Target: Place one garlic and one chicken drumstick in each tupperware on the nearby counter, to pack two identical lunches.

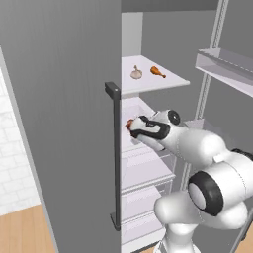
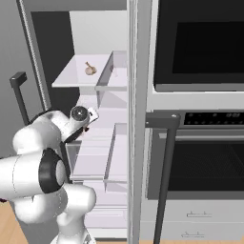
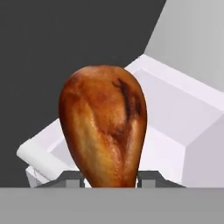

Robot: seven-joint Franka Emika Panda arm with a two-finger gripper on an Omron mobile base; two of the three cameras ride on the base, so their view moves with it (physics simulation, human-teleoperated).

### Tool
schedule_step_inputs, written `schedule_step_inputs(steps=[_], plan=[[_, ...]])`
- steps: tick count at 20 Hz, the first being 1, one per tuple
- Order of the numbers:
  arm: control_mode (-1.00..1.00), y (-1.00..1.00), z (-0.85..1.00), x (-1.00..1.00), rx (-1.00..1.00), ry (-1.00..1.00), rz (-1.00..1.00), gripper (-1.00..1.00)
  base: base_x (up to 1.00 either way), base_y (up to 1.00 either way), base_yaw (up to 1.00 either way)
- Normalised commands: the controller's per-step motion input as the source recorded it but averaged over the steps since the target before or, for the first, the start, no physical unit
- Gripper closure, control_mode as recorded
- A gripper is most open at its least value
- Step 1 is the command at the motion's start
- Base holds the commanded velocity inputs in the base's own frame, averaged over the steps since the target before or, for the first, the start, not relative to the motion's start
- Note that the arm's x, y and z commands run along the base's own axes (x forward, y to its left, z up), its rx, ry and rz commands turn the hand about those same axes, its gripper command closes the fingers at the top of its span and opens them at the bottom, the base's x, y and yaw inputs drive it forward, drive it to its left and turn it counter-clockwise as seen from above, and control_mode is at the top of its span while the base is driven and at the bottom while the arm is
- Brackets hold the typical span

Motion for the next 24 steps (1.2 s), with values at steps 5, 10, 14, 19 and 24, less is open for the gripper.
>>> schedule_step_inputs(steps=[5, 10, 14, 19, 24], plan=[[-1.00, 0.00, 1.00, -0.98, 0.00, -0.06, -0.21, 1.00, 0.00, 0.00, 0.00], [-1.00, 0.00, 1.00, -0.77, -0.02, 0.00, -0.15, 1.00, 0.00, 0.00, 0.00], [-1.00, 0.00, 1.00, -0.91, -0.01, 0.24, -0.13, 1.00, 0.00, 0.00, 0.00], [-1.00, 0.02, 0.27, -0.69, -0.10, 0.55, -0.04, 1.00, 0.00, 0.00, 0.00], [-1.00, 0.00, 0.00, -0.15, 0.00, 0.05, 0.00, 1.00, 0.00, 0.00, 0.00]])
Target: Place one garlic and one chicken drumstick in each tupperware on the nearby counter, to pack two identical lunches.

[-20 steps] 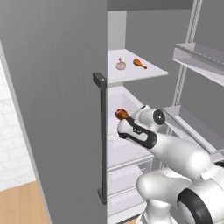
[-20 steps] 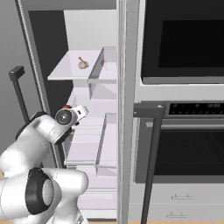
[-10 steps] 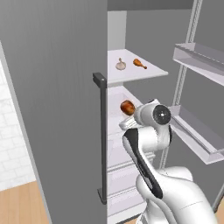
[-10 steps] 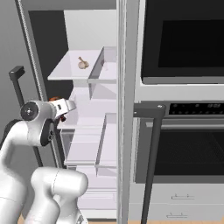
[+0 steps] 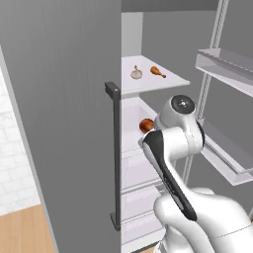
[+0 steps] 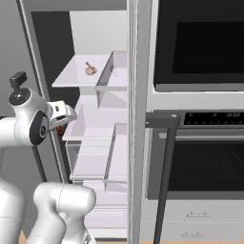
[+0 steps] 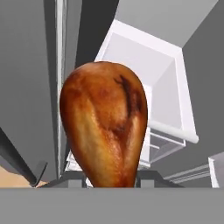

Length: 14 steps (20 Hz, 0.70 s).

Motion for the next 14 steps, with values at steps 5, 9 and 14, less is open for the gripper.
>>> schedule_step_inputs(steps=[5, 9, 14], plan=[[1.00, 0.00, -0.02, -0.13, 0.00, 0.00, 0.00, 1.00, -0.80, 0.01, 0.04], [1.00, 0.00, 0.00, 0.00, 0.00, 0.00, 0.00, 1.00, -1.00, 0.00, 0.04], [1.00, 0.00, 0.00, 0.00, 0.00, 0.00, 0.00, 1.00, -1.00, 0.00, 0.04]])
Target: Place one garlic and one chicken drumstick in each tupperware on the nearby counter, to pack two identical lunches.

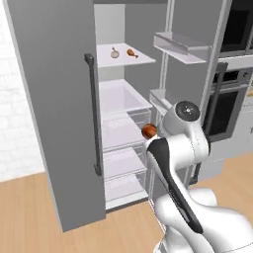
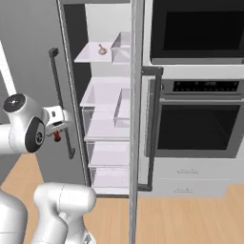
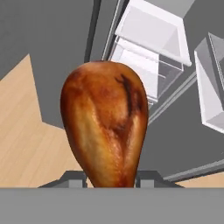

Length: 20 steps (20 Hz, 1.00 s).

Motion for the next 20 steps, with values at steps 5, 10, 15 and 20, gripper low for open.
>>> schedule_step_inputs(steps=[5, 10, 15, 20], plan=[[1.00, 0.00, 0.00, 0.00, 0.00, 0.00, 0.00, 1.00, -1.00, 0.00, -0.21], [1.00, 0.00, 0.00, 0.00, 0.00, 0.00, 0.00, 1.00, -1.00, 0.00, -0.52], [1.00, 0.00, 0.00, 0.00, 0.00, 0.00, 0.00, 1.00, -0.90, -0.21, -0.57], [1.00, 0.00, 0.00, 0.00, 0.00, 0.00, 0.00, 1.00, 0.59, -0.87, -0.25]])
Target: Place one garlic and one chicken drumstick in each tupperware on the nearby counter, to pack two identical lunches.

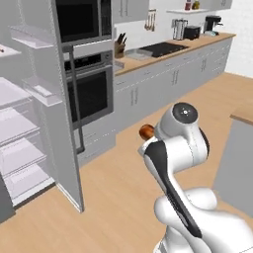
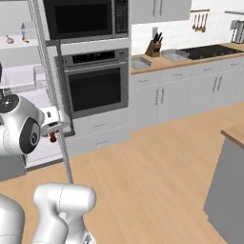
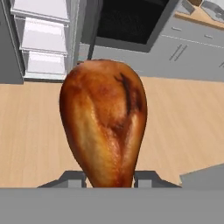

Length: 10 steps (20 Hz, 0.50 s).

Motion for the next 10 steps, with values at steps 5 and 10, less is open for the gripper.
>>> schedule_step_inputs(steps=[5, 10], plan=[[1.00, 0.00, 0.00, 0.00, 0.00, 0.00, 0.00, 1.00, 1.00, -0.54, 0.05], [1.00, 0.00, 0.00, 0.00, 0.00, 0.00, 0.00, 1.00, 1.00, -0.20, 0.09]])
